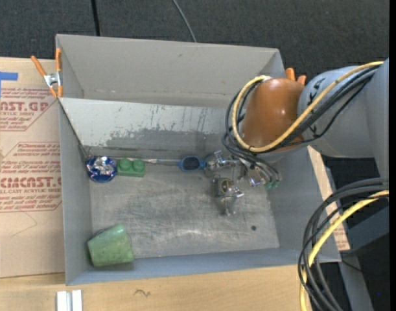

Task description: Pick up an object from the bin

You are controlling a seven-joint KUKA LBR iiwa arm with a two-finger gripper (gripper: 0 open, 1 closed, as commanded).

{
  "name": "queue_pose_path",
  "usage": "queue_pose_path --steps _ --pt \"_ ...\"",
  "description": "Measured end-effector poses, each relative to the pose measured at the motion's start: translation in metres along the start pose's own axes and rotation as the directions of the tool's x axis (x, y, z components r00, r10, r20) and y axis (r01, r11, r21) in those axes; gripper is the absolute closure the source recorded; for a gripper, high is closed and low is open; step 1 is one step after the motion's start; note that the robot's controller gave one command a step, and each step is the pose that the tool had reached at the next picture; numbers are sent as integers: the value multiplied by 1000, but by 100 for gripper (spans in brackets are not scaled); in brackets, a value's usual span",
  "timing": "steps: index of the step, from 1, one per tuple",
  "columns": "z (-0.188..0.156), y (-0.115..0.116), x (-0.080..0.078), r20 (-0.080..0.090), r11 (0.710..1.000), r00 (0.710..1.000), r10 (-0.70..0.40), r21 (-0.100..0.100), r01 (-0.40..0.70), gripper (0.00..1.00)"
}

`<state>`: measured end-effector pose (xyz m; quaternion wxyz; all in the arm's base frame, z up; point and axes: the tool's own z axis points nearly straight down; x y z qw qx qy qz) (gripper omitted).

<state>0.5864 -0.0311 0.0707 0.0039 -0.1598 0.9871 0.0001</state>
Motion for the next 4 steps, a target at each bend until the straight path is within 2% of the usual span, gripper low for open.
queue_pose_path --steps 1,2,3,4 --pt "-21 19 27 -7 994 994 -110 -2 110 0" --pt "-27 -32 30 -4 996 996 -84 1 84 0" --pt "-1 -25 1 -6 999 999 48 -1 -48 0" --pt "-3 -19 7 4 999 999 -49 3 49 0"
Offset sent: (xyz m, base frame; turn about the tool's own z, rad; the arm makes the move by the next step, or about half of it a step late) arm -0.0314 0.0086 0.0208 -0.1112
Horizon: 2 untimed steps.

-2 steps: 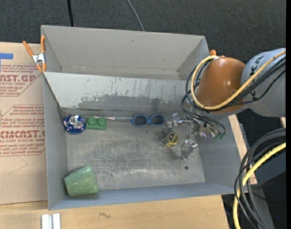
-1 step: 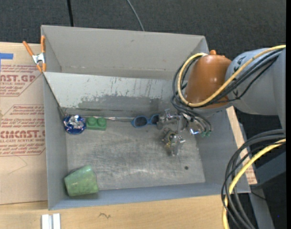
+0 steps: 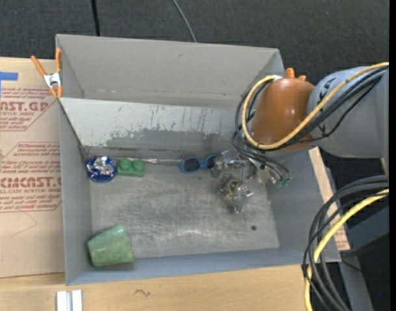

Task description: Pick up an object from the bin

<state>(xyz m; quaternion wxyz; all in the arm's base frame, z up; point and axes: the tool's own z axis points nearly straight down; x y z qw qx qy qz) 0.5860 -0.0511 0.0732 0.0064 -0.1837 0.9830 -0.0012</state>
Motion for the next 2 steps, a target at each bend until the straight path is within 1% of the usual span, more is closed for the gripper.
queue_pose_path --steps 1,2 --pt "-1 0 2 -9 1000 1000 0 -3 0 100" --pt "1 1 1 -4 1000 1000 0 -3 0 0"
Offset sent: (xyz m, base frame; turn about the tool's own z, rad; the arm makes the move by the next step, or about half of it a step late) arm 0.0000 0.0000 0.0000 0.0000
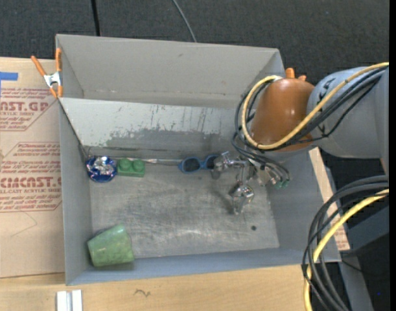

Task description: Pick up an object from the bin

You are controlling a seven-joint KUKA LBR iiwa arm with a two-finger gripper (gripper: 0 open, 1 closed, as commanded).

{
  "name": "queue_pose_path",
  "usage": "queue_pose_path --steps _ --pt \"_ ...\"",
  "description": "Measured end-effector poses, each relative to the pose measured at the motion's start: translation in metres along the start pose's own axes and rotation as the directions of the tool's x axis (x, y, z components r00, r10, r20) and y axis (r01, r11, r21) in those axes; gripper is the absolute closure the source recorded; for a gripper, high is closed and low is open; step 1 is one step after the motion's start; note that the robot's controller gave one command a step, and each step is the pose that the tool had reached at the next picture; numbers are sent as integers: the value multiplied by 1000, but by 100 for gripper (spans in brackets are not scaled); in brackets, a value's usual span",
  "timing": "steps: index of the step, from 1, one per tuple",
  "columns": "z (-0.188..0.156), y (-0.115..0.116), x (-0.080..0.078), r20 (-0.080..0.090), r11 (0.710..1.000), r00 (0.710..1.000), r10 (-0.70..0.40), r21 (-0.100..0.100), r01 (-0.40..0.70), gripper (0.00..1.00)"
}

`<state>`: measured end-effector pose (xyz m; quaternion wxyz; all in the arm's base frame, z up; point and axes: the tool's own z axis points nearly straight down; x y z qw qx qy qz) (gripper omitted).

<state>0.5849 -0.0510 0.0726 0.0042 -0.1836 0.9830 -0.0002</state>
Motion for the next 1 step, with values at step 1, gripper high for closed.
queue_pose_path --steps 1 --pt "-9 -62 38 -6 981 981 195 2 -195 0"
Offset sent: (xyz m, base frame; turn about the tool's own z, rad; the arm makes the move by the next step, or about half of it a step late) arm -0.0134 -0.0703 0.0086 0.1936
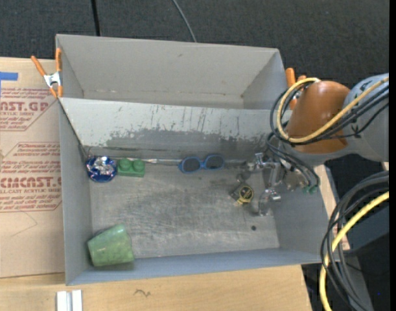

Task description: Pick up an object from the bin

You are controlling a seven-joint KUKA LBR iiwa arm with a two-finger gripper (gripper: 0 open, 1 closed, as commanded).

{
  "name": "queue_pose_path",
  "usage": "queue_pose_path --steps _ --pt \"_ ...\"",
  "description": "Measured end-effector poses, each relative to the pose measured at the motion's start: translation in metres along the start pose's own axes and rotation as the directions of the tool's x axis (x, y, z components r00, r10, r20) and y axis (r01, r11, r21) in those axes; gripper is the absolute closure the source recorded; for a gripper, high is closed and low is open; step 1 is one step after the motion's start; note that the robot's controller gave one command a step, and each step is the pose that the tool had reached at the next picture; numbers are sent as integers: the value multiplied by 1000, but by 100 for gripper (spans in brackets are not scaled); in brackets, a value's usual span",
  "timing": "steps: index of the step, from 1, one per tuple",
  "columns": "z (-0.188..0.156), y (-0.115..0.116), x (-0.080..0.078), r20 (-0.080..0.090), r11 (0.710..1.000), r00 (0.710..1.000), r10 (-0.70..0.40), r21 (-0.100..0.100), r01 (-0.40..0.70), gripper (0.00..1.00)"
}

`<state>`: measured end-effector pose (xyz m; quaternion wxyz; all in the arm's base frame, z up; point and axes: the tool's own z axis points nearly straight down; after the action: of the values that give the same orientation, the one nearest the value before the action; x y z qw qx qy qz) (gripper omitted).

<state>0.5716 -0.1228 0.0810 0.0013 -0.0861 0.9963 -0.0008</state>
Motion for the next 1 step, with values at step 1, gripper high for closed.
queue_pose_path --steps 1 --pt "8 32 20 7 991 991 -135 2 135 0"
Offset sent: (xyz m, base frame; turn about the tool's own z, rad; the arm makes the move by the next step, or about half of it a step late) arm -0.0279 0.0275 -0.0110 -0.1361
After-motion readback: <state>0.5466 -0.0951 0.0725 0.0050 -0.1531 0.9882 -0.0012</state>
